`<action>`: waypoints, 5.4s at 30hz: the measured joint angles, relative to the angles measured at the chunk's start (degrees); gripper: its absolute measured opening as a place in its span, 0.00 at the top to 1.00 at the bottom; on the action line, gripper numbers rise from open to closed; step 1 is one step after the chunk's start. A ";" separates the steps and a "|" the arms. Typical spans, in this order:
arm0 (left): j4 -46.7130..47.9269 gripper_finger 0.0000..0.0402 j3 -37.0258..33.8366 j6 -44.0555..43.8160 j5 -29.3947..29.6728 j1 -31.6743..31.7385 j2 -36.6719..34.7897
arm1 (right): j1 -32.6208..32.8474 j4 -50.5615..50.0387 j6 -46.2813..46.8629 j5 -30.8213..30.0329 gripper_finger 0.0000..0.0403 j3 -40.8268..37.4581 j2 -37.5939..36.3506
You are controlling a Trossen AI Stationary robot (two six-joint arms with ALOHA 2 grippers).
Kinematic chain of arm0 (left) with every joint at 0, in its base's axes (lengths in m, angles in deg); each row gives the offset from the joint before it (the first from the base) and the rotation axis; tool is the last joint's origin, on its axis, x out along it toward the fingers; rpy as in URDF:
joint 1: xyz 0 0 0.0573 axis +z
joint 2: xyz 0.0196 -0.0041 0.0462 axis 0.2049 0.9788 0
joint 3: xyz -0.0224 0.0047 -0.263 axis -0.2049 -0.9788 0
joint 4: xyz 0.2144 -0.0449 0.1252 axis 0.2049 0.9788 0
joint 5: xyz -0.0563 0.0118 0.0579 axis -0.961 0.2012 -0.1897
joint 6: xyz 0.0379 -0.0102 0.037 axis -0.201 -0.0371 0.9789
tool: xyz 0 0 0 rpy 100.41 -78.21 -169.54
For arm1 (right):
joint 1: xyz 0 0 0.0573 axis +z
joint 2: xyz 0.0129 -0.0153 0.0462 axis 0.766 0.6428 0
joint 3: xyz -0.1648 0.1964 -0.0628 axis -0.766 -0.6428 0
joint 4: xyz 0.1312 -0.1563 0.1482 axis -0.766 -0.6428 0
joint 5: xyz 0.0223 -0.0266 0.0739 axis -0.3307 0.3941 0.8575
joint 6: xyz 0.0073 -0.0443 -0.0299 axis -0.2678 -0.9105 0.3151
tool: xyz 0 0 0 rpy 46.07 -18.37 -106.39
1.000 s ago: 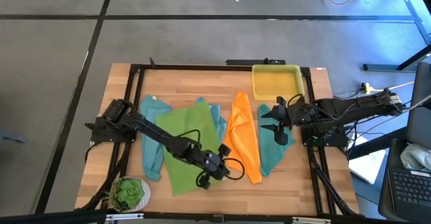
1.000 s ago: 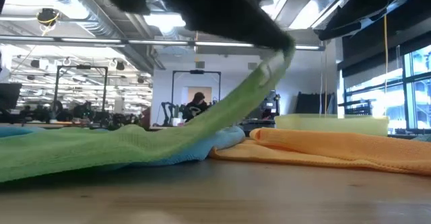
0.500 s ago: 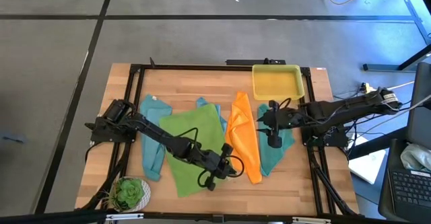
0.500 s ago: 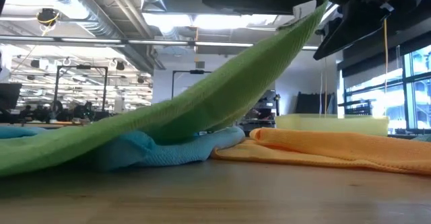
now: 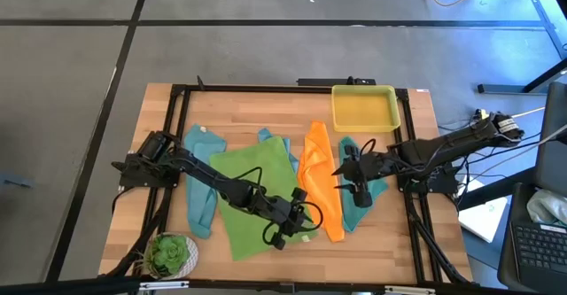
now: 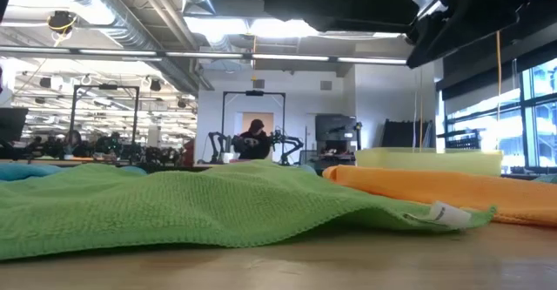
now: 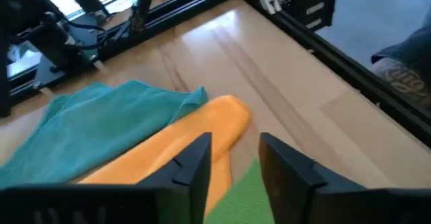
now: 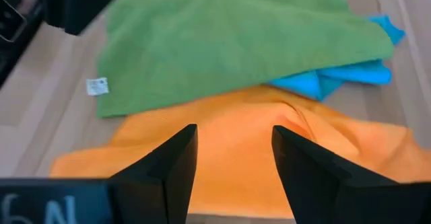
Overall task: Fold microfiber towels
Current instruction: Fold the green microfiber cloth
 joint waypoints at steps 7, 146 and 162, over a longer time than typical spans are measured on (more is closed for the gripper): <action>13.48 0.62 0.04 -12.89 -2.06 -2.85 -2.31 | 6.41 3.64 1.39 -0.20 0.52 0.00 3.00; 95.56 1.00 -9.64 -79.81 31.04 -16.23 1.27 | -16.97 30.77 -47.02 -11.55 1.00 13.77 35.10; 92.67 1.00 -12.14 -80.17 31.63 -13.43 1.27 | -21.61 36.41 -49.51 -7.02 1.00 13.68 40.06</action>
